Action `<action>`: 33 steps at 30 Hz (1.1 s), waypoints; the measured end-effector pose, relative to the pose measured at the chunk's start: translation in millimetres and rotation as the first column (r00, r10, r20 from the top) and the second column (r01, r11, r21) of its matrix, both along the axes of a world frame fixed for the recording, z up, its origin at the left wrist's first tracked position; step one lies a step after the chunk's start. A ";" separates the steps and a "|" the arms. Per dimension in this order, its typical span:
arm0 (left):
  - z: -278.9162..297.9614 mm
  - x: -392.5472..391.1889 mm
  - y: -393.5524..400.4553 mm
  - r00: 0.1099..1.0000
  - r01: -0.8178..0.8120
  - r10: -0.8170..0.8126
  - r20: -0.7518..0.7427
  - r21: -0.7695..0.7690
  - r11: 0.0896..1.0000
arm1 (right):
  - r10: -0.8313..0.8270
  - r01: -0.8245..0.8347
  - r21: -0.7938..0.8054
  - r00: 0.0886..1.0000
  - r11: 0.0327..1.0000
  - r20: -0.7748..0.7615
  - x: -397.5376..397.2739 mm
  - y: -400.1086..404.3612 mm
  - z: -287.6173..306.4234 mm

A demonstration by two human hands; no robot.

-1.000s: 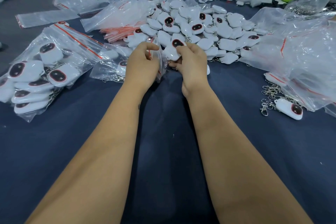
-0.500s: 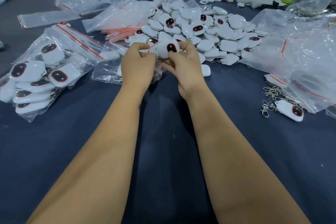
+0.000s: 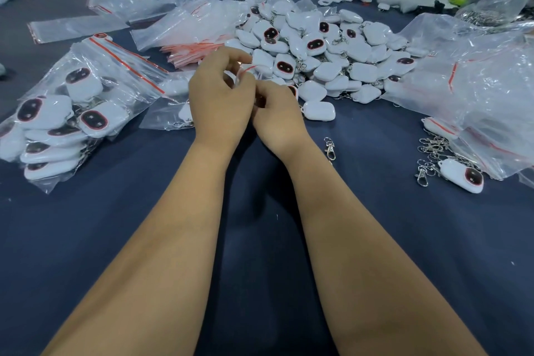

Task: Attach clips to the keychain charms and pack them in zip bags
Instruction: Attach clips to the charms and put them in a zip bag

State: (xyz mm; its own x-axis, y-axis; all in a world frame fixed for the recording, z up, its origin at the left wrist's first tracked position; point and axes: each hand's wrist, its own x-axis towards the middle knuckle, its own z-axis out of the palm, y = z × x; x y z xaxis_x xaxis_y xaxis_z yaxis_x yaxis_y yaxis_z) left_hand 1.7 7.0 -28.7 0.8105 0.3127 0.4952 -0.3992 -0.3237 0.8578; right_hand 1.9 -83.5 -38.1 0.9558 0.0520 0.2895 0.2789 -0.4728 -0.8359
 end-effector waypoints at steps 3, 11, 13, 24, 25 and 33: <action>2.0 1.1 1.2 0.999 -0.033 0.036 0.033 -0.076 0.997 | -0.114 0.113 0.028 0.992 0.993 0.061 0.8 1.4 1.2; 1.1 9.9 11.9 0.969 -0.231 0.243 0.045 -0.184 0.955 | -0.408 0.417 -0.289 0.908 0.862 0.095 5.1 -16.7 2.7; -1.0 7.8 8.4 0.971 -0.205 0.206 0.122 -0.023 0.979 | -0.406 0.402 -0.445 0.909 0.800 0.092 4.5 -16.9 0.9; -11.6 12.1 -0.7 0.963 0.094 -0.044 -0.265 0.180 0.979 | -0.402 0.396 -0.289 0.915 0.872 0.044 9.3 -18.9 -0.7; -11.6 13.0 0.5 0.967 0.055 0.003 -0.255 0.217 0.975 | -0.360 0.361 -0.182 0.932 0.915 0.038 8.1 -17.8 -0.2; -7.3 11.9 4.9 0.976 -0.086 0.101 -0.195 0.088 0.992 | -0.197 0.188 0.178 0.980 0.966 0.029 1.4 -11.6 4.0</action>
